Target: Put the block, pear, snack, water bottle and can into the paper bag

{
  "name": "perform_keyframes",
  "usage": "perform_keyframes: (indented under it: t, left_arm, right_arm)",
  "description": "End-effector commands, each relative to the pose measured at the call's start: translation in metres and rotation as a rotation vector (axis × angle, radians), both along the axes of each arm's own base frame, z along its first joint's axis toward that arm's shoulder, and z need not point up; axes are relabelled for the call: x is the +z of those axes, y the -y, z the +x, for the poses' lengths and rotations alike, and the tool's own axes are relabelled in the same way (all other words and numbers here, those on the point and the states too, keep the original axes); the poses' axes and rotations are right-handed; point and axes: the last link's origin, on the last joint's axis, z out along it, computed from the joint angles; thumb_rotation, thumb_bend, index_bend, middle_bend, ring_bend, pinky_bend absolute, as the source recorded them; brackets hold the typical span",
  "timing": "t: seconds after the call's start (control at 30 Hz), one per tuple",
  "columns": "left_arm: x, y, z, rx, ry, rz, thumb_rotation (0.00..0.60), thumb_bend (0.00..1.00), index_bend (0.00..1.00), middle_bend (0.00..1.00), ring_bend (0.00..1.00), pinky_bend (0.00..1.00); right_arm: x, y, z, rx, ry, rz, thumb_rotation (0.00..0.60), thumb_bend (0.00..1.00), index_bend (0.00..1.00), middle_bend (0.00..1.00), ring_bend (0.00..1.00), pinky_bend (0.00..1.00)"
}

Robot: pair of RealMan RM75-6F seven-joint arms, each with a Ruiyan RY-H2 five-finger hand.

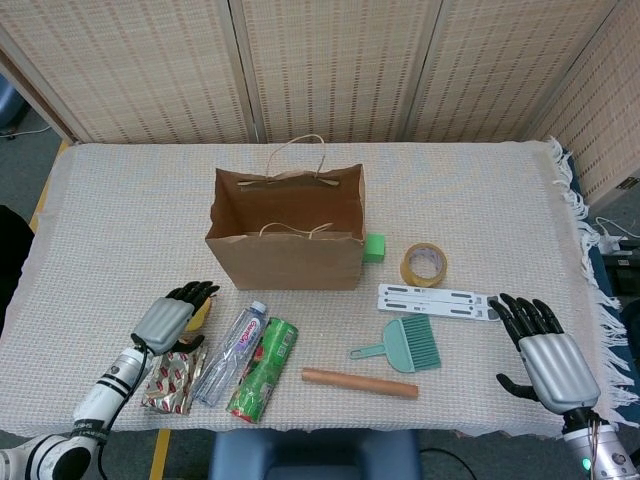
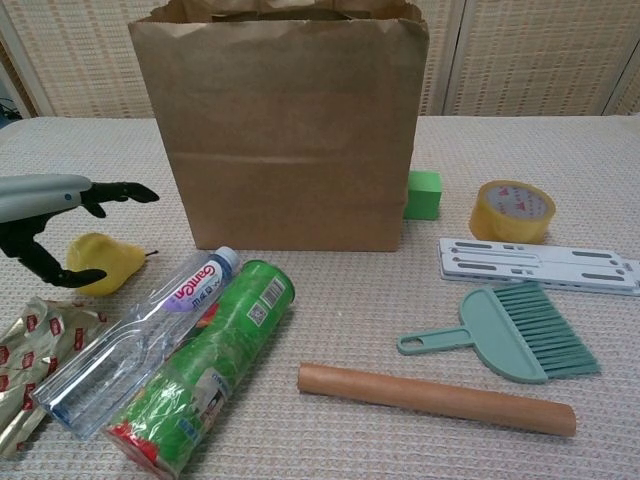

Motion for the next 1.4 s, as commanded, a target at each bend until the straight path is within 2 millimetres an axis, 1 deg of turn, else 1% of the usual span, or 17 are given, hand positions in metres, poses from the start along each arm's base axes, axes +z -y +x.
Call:
perform_keyframes:
  t: [0.03,0.1,0.23,0.37,0.6,0.67,0.73,0.8,0.87,0.9,0.93,1.0,1.03,1.1,1.17,1.27,1.4]
  left_arm:
    - [-0.007,-0.007,0.004,-0.003,-0.004,0.001,0.6,0.35,0.0,0.0,0.0,0.14]
    - [-0.01,-0.011,0.004,-0.001,-0.014,-0.001,0.6,0.35,0.0,0.0,0.0,0.13]
    - [-0.014,-0.017,-0.004,0.014,-0.065,-0.014,0.6,0.35,0.0,0.0,0.0,0.13]
    - [-0.016,-0.019,-0.013,0.06,-0.085,-0.027,0.6,0.35,0.0,0.0,0.0,0.11]
    - [-0.024,-0.024,-0.02,0.09,-0.116,-0.039,0.6,0.35,0.0,0.0,0.0,0.09]
    - [-0.026,-0.025,-0.023,0.094,-0.13,-0.043,0.6,0.35,0.0,0.0,0.0,0.11]
    - [-0.028,-0.026,-0.025,0.099,-0.142,-0.041,0.6,0.35,0.0,0.0,0.0,0.14]
    - [-0.029,-0.026,-0.028,0.106,-0.151,-0.033,0.6,0.36,0.04,0.0,0.0,0.2]
    - [-0.029,-0.025,-0.03,0.115,-0.156,-0.026,0.6,0.38,0.14,0.04,0.03,0.26]
    - [-0.029,-0.025,-0.03,0.115,-0.156,-0.02,0.6,0.41,0.25,0.13,0.11,0.34]
    - [-0.028,-0.025,-0.03,0.112,-0.155,-0.011,0.6,0.43,0.31,0.19,0.18,0.39]
    - [-0.025,-0.023,-0.031,0.098,-0.16,0.014,0.6,0.5,0.45,0.38,0.37,0.56]
    - [-0.024,-0.022,-0.03,0.093,-0.161,0.025,0.6,0.52,0.5,0.45,0.44,0.62]
    - [-0.019,-0.023,-0.031,0.083,-0.164,0.051,0.6,0.56,0.56,0.54,0.52,0.69]
    - [-0.012,-0.024,-0.03,0.079,-0.161,0.087,0.6,0.58,0.58,0.57,0.55,0.71]
    - [0.005,-0.03,-0.029,0.092,-0.135,0.156,0.6,0.58,0.59,0.58,0.55,0.71]
    - [0.04,-0.044,-0.026,0.132,-0.07,0.322,0.6,0.58,0.59,0.58,0.55,0.71]
  right_arm:
    - [0.0,0.001,0.0,-0.004,0.0,-0.001,0.6,0.1,0.0,0.0,0.0,0.0]
    - [0.001,0.002,-0.001,-0.006,0.002,-0.003,0.6,0.1,0.0,0.0,0.0,0.0]
    - [0.002,0.004,-0.002,-0.014,0.004,-0.005,0.6,0.1,0.0,0.0,0.0,0.0]
    - [0.002,0.006,-0.004,-0.024,0.005,-0.003,0.6,0.1,0.0,0.0,0.0,0.0]
    - [0.001,0.009,-0.004,-0.028,0.007,0.008,0.6,0.1,0.0,0.0,0.0,0.0]
    - [0.0,0.009,-0.004,-0.027,0.009,0.009,0.6,0.1,0.0,0.0,0.0,0.0]
    - [0.0,0.009,-0.003,-0.026,0.011,0.011,0.6,0.1,0.0,0.0,0.0,0.0]
    - [0.0,0.009,-0.003,-0.027,0.012,0.014,0.6,0.1,0.0,0.0,0.0,0.0]
    - [0.0,0.009,-0.003,-0.029,0.014,0.017,0.6,0.1,0.0,0.0,0.0,0.0]
    - [0.0,0.009,-0.003,-0.03,0.014,0.017,0.6,0.1,0.0,0.0,0.0,0.0]
    - [0.0,0.009,-0.003,-0.031,0.014,0.016,0.6,0.1,0.0,0.0,0.0,0.0]
    - [-0.001,0.008,-0.003,-0.032,0.015,0.019,0.6,0.1,0.0,0.0,0.0,0.0]
    - [-0.001,0.008,-0.003,-0.032,0.015,0.021,0.6,0.1,0.0,0.0,0.0,0.0]
    - [-0.001,0.007,-0.002,-0.029,0.017,0.024,0.6,0.1,0.0,0.0,0.0,0.0]
    - [-0.001,0.006,-0.001,-0.024,0.02,0.024,0.6,0.1,0.0,0.0,0.0,0.0]
    - [-0.001,0.005,0.001,-0.019,0.026,0.023,0.6,0.1,0.0,0.0,0.0,0.0]
    - [0.0,0.003,0.002,-0.014,0.03,0.021,0.6,0.1,0.0,0.0,0.0,0.0]
